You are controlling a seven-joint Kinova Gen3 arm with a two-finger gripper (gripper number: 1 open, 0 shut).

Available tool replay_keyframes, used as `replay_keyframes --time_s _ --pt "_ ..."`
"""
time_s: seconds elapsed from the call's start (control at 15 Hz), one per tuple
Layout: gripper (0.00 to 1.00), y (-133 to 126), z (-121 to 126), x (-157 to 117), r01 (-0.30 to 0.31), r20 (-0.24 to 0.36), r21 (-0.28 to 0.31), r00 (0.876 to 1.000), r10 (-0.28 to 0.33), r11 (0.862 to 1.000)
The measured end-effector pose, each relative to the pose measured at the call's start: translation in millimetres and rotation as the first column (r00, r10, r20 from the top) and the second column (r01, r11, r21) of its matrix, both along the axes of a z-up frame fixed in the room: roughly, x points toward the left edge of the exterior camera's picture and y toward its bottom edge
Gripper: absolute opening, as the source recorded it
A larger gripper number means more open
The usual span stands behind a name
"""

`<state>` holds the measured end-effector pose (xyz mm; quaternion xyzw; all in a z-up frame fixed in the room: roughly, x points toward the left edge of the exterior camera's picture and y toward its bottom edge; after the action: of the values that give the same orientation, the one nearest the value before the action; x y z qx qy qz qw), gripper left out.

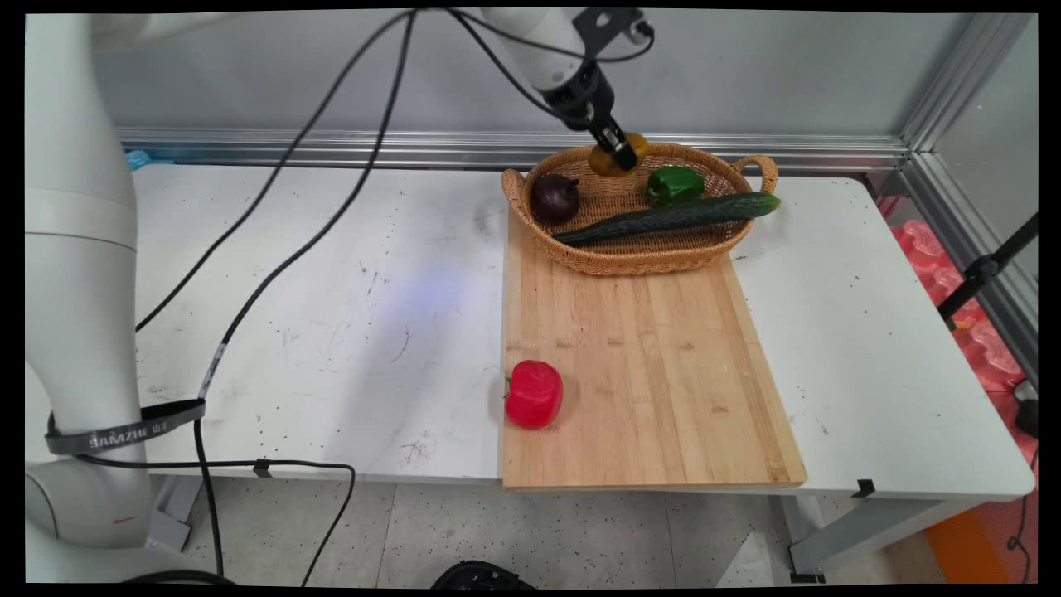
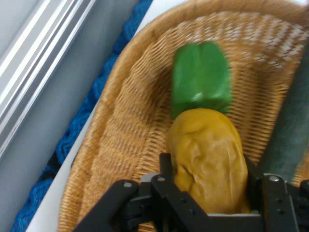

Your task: Place the picked object on the cutting board

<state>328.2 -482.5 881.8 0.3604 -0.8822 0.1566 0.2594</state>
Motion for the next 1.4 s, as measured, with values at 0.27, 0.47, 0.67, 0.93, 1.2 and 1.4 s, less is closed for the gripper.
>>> replay_keyframes --time_s 0.27,0.47,0.67,0.93,1.2,1.4 --pt "0.0 25 34 -10 0.118 0.006 -0.007 0.993 -0.118 0.993" --pt "0.0 51 55 -22 0.247 0.0 0.004 0.969 -0.247 0.969" --pt "0.0 77 65 -37 0.368 -0.013 0.023 0.93 -0.368 0.93" --pt "0.0 103 63 -59 0.499 -0.02 0.037 0.867 -0.499 0.866" --pt "0.0 119 48 -81 0.597 -0.019 0.051 0.802 -0.597 0.801" --pt "0.0 128 27 -101 0.656 -0.018 0.064 0.754 -0.656 0.752"
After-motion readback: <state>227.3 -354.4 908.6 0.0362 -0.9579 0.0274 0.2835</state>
